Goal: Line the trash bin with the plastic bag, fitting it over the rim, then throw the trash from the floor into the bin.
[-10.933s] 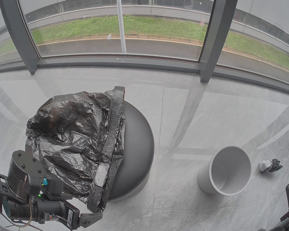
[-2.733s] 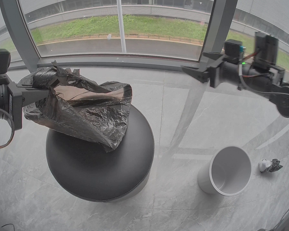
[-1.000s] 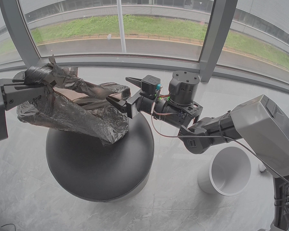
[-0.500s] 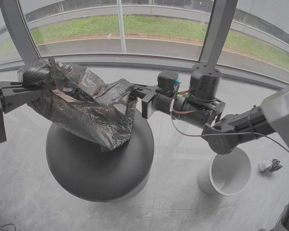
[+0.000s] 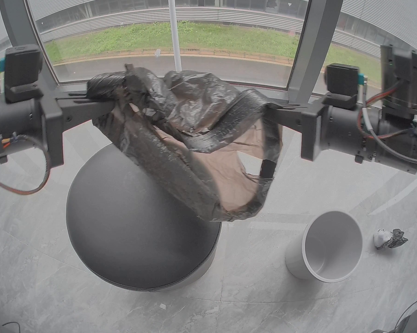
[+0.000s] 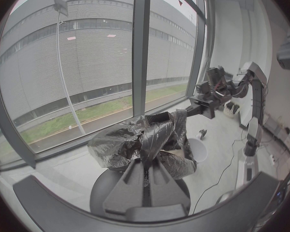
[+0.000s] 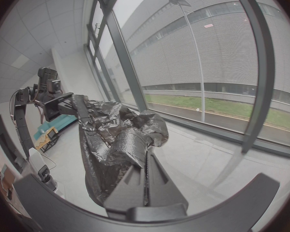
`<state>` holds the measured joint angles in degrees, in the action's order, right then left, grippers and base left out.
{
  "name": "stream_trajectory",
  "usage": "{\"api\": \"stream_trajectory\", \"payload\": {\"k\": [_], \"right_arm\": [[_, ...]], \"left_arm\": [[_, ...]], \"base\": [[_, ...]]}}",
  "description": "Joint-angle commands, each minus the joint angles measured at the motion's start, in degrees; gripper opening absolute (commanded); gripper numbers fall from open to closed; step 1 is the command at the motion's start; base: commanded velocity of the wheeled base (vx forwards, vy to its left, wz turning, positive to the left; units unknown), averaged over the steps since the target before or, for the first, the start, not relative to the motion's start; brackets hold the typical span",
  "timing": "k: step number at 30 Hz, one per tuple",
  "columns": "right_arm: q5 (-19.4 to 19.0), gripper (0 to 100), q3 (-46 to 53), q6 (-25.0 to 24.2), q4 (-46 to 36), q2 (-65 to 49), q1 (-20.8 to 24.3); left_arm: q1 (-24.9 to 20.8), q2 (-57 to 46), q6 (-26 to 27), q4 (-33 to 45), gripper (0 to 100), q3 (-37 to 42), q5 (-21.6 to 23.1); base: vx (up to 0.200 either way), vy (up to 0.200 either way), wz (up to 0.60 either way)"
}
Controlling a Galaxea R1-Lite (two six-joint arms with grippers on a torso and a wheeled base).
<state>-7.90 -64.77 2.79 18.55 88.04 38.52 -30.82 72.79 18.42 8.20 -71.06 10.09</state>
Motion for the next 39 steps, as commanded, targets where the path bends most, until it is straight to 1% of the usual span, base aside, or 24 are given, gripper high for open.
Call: {"api": "stream_trajectory", "payload": {"k": [1,2,3,5,6,7,11,17,20,24,31,33,36,39], "right_arm": [[4.82,0,2.01,-0.59,-4.05,-10.70,2.70],[4.91,0,2.01,-0.59,-4.05,-10.70,2.79],[6.41,0,2.10,-0.59,-4.05,-10.70,3.58],[7.72,0,2.10,-0.59,-4.05,-10.70,4.46],[7.72,0,2.10,-0.59,-4.05,-10.70,4.46],[8.34,0,2.19,-0.59,-4.05,-10.61,4.81],[9.39,0,2.72,-0.33,-4.05,-10.70,5.69],[12.03,0,2.98,-0.24,-4.49,-11.66,8.85],[13.09,0,3.60,-0.24,-4.67,-12.45,9.55],[13.17,0,5.97,-0.24,-4.67,-14.30,9.55],[13.26,0,8.78,-0.24,-4.67,-16.50,9.99],[13.79,0,8.78,-0.33,-4.67,-16.85,10.87],[15.55,0,8.69,-0.59,-4.67,-16.94,12.54],[15.81,0,8.52,-0.59,-4.67,-16.94,13.07]], "left_arm": [[1.90,8.68,-5.50,-5.83,0,-0.48,4.32],[1.90,8.77,-5.94,-6.09,0,-0.48,4.32],[1.20,9.04,-10.16,-9.00,0,-0.13,4.14],[0.14,8.77,-14.82,-11.02,0,0.39,4.06],[0.14,8.77,-14.82,-11.02,0,0.39,4.06],[-0.30,8.77,-16.05,-11.81,0,0.83,3.97],[-1.09,7.98,-16.05,-12.34,0,1.98,3.97],[-1.44,6.40,-16.13,-12.25,0,4.70,4.58],[-1.88,6.05,-16.13,-12.42,0,5.76,4.58],[-2.76,5.87,-16.13,-12.60,0,6.64,4.58],[-2.76,5.78,-16.22,-12.42,0,7.16,4.67],[-2.84,5.87,-16.22,-12.34,0,7.16,4.67],[-2.76,6.22,-16.31,-12.51,0,7.16,4.76],[-2.67,5.96,-16.66,-11.90,0,7.25,4.85]], "base": [[0.000,0.000,0.00],[0.000,0.000,0.00],[0.000,0.000,0.00],[0.000,0.000,0.00],[0.000,0.000,0.00],[0.000,-0.200,0.00],[0.000,-0.200,0.00],[0.000,-0.200,0.00],[0.000,-0.200,0.00],[0.000,-0.200,0.00],[0.000,-0.200,0.00],[0.000,-0.200,0.00],[0.000,-0.200,0.00],[0.000,-0.200,0.00]]}}
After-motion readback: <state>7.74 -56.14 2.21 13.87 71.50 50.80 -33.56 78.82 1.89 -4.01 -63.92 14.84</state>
